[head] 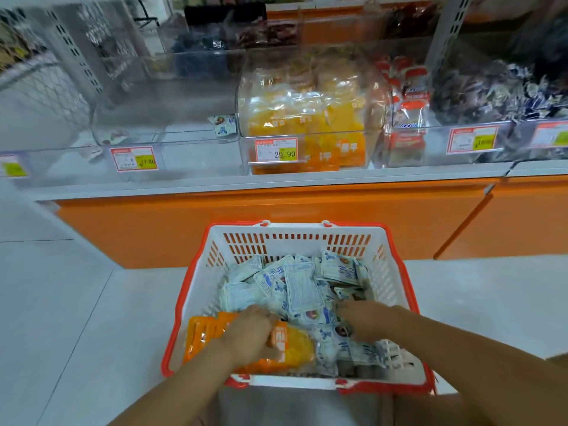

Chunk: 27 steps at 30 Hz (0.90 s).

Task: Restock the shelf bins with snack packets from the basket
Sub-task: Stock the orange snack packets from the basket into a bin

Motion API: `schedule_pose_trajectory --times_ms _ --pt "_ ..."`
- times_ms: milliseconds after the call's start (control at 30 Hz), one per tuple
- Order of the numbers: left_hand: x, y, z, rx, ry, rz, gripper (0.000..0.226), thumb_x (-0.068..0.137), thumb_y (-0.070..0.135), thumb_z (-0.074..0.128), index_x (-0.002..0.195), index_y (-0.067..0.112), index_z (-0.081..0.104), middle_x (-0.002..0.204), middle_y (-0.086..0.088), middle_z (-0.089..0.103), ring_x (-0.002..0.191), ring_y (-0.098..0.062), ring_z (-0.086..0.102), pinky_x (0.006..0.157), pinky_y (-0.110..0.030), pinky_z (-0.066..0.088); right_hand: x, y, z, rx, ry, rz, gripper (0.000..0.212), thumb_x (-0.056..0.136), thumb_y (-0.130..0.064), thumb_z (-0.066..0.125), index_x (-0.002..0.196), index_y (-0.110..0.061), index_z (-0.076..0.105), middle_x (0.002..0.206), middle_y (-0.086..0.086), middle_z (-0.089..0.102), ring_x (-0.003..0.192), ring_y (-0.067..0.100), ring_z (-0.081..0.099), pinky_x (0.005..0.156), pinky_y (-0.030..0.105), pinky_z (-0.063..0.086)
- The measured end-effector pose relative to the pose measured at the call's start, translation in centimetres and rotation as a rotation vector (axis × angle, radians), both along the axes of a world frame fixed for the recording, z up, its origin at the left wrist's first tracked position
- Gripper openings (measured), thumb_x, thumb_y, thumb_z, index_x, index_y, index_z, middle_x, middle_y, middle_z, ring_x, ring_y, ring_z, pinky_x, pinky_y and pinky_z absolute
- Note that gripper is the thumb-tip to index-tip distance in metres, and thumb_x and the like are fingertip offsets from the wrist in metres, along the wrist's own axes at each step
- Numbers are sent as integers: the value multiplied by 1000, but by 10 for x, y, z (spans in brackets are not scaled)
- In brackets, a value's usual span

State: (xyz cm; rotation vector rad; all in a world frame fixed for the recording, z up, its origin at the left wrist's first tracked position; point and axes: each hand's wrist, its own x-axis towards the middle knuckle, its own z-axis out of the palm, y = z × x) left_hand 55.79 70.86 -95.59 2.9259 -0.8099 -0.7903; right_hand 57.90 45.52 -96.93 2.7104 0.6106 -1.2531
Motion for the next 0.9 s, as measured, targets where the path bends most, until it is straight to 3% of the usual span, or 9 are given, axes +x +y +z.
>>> schedule_pose_trajectory --times_ms 200,300,333,400,533,600,700,767,900 --pt "6 -9 -3 -43 -59 12 61 82 37 69 136 18 48 132 -3 51 123 -20 42 107 -30 27 11 0 8 33 4 -74 43 93 -24 53 132 -9 47 129 12 55 113 28 54 94 38 47" --pt "8 -12 2 -241 32 231 32 85 33 68 115 21 64 114 0 63 104 -12 57 88 -23 43 21 3 18 80 -23 -119 57 91 -37 58 139 -10 43 136 11 50 120 27 50 102 39 43" --pt "10 -14 6 -330 72 295 14 86 31 68 96 22 67 96 2 65 86 -6 60 74 -17 44 24 4 24 132 -9 -161 63 90 -39 60 141 -10 40 140 10 48 124 26 48 104 38 40" --pt "21 -17 18 -503 149 397 17 85 28 70 74 20 60 73 4 58 62 -2 53 58 -14 40 31 4 40 272 57 -268 67 88 -41 64 141 -9 41 139 8 49 125 26 49 104 36 41" --pt "54 -21 62 -900 172 652 13 86 17 69 76 14 61 71 0 67 64 -10 64 68 -31 54 49 1 77 662 189 -534 37 88 -26 67 120 -8 60 103 6 67 103 29 65 79 26 54" --pt "67 -24 90 -1062 108 730 12 86 15 68 76 15 60 72 -1 69 65 -14 65 68 -35 53 66 -1 107 895 190 -671 27 87 -13 67 113 -5 63 104 10 70 98 24 67 81 25 55" --pt "82 -34 132 -1236 45 762 8 87 15 66 82 14 60 78 -5 68 66 -15 64 61 -25 52 88 -5 171 1151 94 -722 21 87 -8 64 108 -12 64 101 8 70 90 20 67 79 23 56" --pt "96 -43 160 -1296 4 715 4 88 14 65 86 13 62 77 -1 69 67 -12 66 62 -26 55 97 -10 214 1232 -8 -687 22 90 -11 61 111 -13 64 98 8 72 85 19 67 72 21 57" --pt "129 -69 212 -1272 -201 525 13 91 22 61 104 19 63 92 9 69 83 -4 66 75 -19 53 114 -31 290 1114 -468 -538 10 87 -15 66 96 -12 67 86 2 72 74 9 67 69 24 57"
